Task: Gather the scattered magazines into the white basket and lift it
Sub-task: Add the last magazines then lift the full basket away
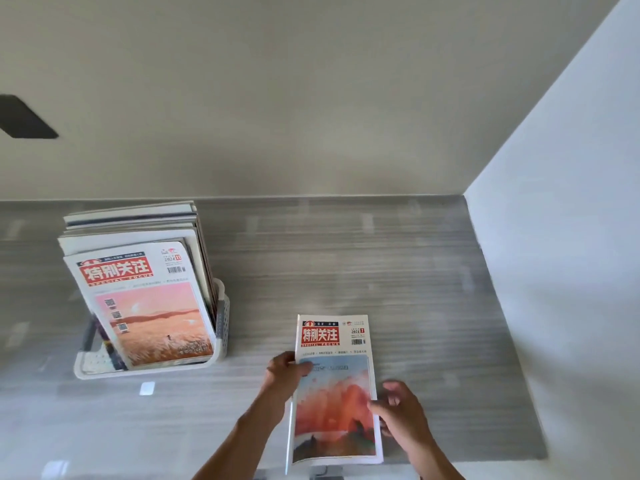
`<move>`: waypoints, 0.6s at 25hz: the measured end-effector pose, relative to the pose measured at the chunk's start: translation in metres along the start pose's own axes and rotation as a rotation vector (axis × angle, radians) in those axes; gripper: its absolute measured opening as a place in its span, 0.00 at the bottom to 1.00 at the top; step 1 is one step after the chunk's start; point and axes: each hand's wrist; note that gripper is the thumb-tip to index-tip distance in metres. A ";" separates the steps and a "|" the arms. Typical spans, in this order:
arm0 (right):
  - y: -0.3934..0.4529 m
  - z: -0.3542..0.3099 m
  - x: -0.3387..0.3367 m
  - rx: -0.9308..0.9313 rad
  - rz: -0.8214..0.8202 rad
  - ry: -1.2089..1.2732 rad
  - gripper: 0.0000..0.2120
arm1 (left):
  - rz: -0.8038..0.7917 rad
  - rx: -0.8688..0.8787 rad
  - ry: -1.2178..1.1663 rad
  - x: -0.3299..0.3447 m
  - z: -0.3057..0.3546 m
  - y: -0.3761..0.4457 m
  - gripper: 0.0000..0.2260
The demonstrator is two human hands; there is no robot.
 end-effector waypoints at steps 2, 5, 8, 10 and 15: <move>0.001 -0.010 0.009 -0.004 -0.028 -0.043 0.11 | -0.066 0.147 0.010 -0.007 0.002 -0.011 0.10; -0.005 -0.044 0.026 -0.014 -0.010 -0.025 0.14 | -0.193 0.401 -0.082 -0.047 0.017 -0.038 0.08; -0.019 -0.112 0.050 -0.202 -0.158 0.164 0.20 | -0.281 0.541 -0.219 -0.126 0.037 -0.058 0.11; -0.031 -0.169 0.076 -0.389 -0.292 0.226 0.14 | -0.162 0.627 -0.314 -0.188 0.052 -0.068 0.11; -0.066 -0.287 0.173 -0.686 -0.355 0.233 0.09 | 0.124 0.711 -0.454 -0.324 0.083 -0.055 0.10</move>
Point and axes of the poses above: each hand's wrist, its own y-axis towards the middle knuckle, its own x-axis out of the palm, z = x × y
